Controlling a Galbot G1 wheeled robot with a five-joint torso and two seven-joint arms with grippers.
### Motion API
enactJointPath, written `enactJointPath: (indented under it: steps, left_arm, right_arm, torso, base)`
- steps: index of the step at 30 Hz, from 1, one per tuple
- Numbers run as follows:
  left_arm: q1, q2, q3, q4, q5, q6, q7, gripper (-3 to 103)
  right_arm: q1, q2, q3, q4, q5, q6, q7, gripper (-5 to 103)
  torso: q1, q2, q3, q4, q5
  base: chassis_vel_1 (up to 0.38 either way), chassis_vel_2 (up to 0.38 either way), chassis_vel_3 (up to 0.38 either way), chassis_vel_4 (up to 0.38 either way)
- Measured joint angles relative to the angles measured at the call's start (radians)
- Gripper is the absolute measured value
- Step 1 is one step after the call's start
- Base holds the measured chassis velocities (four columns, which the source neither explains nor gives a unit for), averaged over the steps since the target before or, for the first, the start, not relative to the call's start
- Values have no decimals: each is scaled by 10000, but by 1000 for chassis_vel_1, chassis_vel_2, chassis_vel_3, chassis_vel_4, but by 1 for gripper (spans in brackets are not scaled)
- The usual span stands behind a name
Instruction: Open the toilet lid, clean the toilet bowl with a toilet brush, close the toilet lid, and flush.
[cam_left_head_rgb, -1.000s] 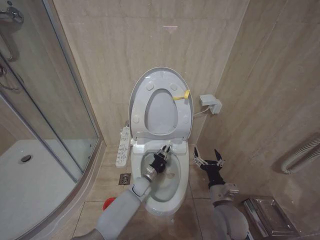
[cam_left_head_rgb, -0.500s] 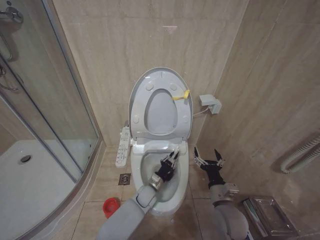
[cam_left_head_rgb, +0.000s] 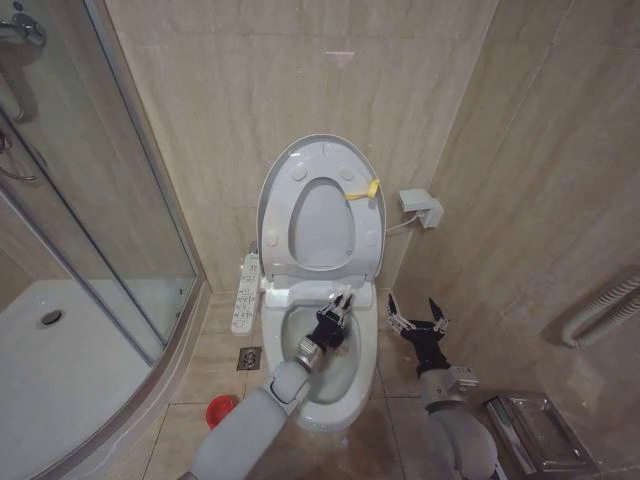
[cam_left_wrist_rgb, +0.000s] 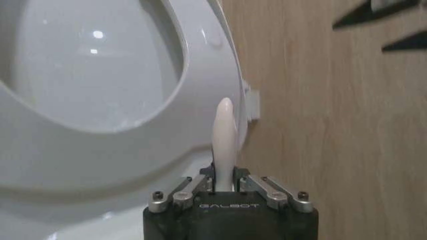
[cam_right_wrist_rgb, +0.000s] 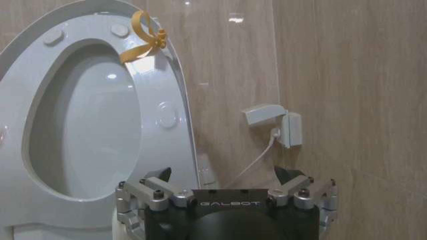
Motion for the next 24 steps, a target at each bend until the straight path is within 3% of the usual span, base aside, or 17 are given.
enactJointPath:
  steps: [13,18,20,24]
  left_arm:
    - [-24,68,-279,1095,388,-231,57,18]
    - [-199,-35,-159,247,228,-95,-39,18]
    - [-229,-69,91,-471,64,185,-96,18]
    - [-178,-185,286,-841,-85,502,-122,18]
  right_arm:
    - [0,0,0,0,0,0,0,100]
    - [0,0,0,0,0,0,0,100]
    - [0,0,0,0,0,0,0,100]
    - [0,0,0,0,1,0,0,100]
  torso:
    - [1,-1,1,5,1]
    - [0,0,0,0,0]
    - [0,-1,1,0,0]
    - [0,0,0,2,1]
  base:
    - [0,0,0,0]
    - [0,0,0,0]
    - [0,0,0,0]
    - [0,0,0,0]
